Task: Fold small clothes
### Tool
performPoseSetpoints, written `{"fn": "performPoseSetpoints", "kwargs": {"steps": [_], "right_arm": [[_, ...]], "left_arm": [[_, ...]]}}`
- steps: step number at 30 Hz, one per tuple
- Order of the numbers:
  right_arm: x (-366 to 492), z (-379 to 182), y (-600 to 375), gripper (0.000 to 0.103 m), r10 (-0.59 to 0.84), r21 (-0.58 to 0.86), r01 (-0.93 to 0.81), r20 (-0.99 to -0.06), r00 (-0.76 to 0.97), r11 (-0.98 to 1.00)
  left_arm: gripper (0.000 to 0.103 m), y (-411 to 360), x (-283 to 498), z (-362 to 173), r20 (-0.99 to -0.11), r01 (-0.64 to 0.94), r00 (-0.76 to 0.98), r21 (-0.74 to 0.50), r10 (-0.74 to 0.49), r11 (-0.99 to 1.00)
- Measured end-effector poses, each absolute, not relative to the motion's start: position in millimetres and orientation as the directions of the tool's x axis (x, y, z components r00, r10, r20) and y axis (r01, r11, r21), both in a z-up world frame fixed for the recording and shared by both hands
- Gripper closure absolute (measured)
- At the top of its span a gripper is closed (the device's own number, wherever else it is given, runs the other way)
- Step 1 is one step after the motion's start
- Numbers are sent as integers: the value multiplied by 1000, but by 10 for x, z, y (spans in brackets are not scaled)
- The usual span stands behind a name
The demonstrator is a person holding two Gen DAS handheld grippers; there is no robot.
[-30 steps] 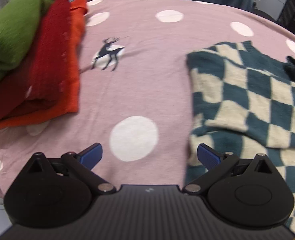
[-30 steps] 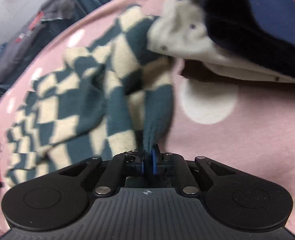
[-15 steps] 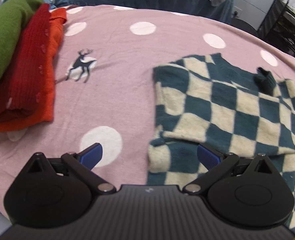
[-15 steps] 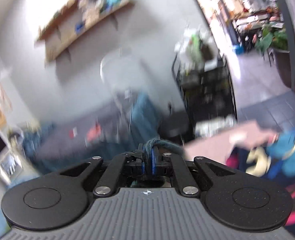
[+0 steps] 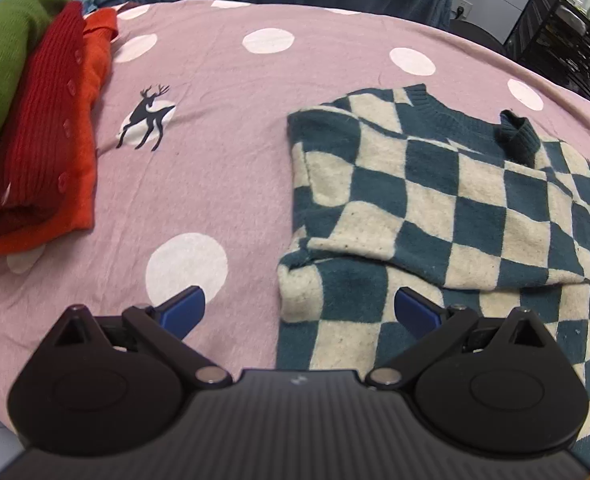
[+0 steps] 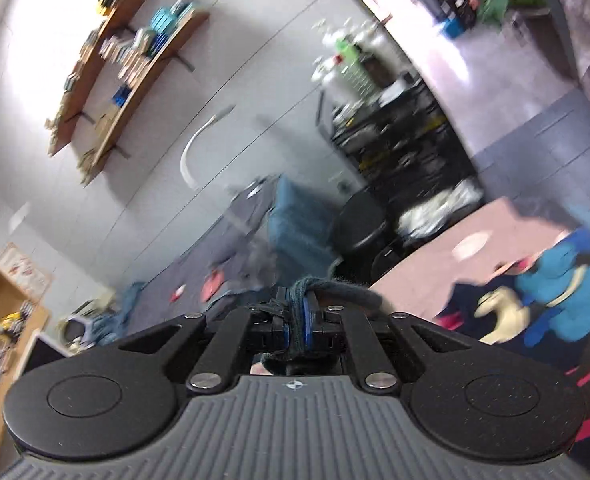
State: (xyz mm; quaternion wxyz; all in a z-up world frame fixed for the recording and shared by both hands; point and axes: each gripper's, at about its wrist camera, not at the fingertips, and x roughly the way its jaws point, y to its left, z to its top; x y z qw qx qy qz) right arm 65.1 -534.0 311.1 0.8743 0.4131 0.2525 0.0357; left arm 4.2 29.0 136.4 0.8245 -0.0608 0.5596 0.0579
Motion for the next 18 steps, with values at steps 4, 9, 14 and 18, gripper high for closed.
{"fn": "performPoseSetpoints", "kwargs": {"steps": [4,9,14,18], "right_arm": [[858,3008,-4878,90,426,815,78,-379,822,574],[1203,2801,-3870,90,656,854,-29,-376,654,519],[1433,2452,-2846,90,722,800,-79,-487,492,594],[1497,2180,-2284,90,768,804,-86,-522,372,588]], "left_arm": [[0,349,-26,1350,-933,-181,357,-28,39,983],[0,479,-161,1374,-929,-219,367,-32,52,975],[0,663,-323,1404,-924,-262,377,-34,70,964],[0,812,-466,1359,-930,-310,358,-33,84,950]]}}
